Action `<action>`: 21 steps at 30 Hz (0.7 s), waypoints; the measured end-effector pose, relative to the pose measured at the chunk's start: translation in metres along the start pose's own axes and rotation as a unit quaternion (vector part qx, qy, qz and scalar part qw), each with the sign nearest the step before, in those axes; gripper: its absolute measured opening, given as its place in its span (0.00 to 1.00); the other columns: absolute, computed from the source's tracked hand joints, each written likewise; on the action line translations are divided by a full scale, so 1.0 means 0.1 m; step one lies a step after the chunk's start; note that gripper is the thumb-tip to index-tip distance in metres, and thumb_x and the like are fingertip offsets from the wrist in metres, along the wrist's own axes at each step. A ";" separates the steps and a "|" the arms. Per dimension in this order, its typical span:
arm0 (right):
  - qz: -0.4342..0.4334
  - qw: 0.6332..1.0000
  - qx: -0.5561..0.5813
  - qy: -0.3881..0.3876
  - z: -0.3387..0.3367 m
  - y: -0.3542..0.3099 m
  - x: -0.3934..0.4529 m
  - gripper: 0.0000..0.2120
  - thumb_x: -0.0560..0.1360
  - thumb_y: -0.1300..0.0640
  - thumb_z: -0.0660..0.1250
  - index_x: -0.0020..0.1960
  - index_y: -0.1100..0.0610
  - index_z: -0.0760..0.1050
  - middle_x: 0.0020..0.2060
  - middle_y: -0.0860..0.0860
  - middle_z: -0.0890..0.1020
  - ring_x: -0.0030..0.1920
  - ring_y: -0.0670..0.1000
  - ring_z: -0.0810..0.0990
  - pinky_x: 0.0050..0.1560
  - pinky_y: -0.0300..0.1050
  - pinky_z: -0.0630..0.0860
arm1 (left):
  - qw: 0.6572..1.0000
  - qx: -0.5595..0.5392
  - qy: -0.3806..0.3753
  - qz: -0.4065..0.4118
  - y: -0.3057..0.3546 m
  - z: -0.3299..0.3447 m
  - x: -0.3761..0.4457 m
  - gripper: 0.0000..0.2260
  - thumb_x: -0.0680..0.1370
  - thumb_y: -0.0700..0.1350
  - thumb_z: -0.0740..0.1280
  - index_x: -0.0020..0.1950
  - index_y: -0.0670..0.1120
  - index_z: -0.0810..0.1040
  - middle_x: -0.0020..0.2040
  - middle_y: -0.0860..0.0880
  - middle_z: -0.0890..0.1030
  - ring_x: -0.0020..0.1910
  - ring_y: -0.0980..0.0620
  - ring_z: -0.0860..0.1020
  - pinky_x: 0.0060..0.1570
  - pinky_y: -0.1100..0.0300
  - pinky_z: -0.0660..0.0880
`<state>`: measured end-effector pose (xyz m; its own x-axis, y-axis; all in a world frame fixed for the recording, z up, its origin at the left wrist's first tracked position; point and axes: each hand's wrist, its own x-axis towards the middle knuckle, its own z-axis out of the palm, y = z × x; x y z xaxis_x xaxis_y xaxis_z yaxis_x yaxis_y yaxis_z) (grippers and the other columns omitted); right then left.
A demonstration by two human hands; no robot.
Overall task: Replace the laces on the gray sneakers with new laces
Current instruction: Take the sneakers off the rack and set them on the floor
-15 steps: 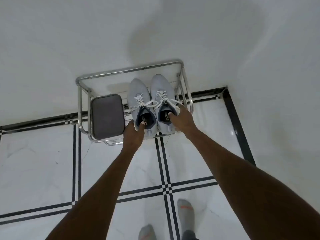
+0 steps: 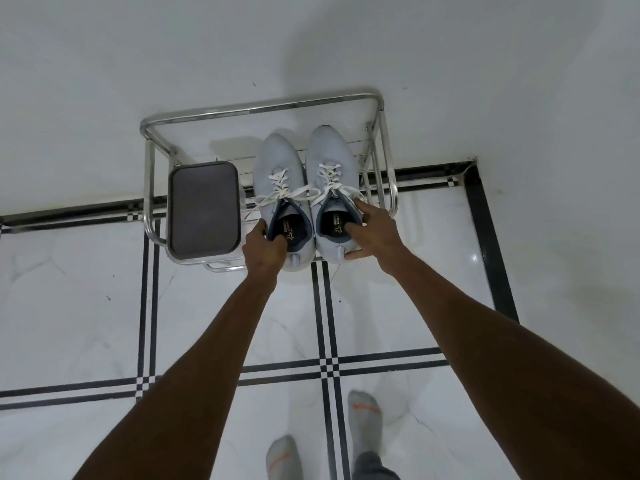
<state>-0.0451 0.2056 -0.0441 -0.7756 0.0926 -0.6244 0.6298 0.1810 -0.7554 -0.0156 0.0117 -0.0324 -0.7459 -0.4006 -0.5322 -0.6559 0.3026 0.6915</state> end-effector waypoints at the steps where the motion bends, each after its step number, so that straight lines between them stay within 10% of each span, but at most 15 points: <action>1: -0.006 1.000 -0.008 0.002 -0.01 0.03 -0.07 0.27 0.73 0.62 0.68 0.71 0.48 0.73 0.59 0.53 0.80 0.57 0.60 0.81 0.43 0.64 0.83 | 1.000 -0.010 -0.003 -0.001 -0.03 -0.01 -0.07 0.11 0.74 0.36 0.62 0.55 0.41 0.78 0.49 0.43 0.82 0.46 0.43 0.79 0.52 0.39 0.82; 12: -0.054 0.998 -0.012 0.014 -0.08 0.61 -1.46 0.32 0.74 0.67 0.68 0.75 0.47 0.69 0.62 0.52 0.79 0.57 0.60 0.81 0.37 0.64 0.83 | 0.995 -0.087 -0.016 0.041 -0.84 -0.36 -1.29 0.23 0.76 0.38 0.64 0.71 0.51 0.76 0.56 0.50 0.84 0.46 0.56 0.80 0.52 0.51 0.82; 16: -0.118 0.989 -0.077 0.038 0.09 1.19 -2.05 0.33 0.72 0.66 0.70 0.74 0.47 0.70 0.53 0.48 0.82 0.53 0.49 0.83 0.46 0.45 0.84 | 0.994 -0.104 -0.013 0.032 -1.46 -0.55 -1.76 0.27 0.77 0.36 0.64 0.75 0.52 0.73 0.57 0.55 0.83 0.47 0.65 0.81 0.50 0.65 0.79; 21: -0.117 0.988 -0.094 0.025 0.39 2.03 -2.55 0.34 0.68 0.61 0.69 0.74 0.47 0.71 0.59 0.46 0.83 0.56 0.45 0.83 0.55 0.49 0.83 | 0.993 -0.117 -0.022 0.003 -2.43 -0.65 -2.21 0.29 0.75 0.39 0.65 0.76 0.55 0.72 0.62 0.55 0.82 0.57 0.54 0.82 0.60 0.49 0.81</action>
<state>0.2820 0.1809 -0.0465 -0.9028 0.0737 -0.4238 0.4181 0.3815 -0.8244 0.3163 -0.0296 -0.0504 -0.7578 -0.3599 -0.5442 -0.6097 0.0937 0.7871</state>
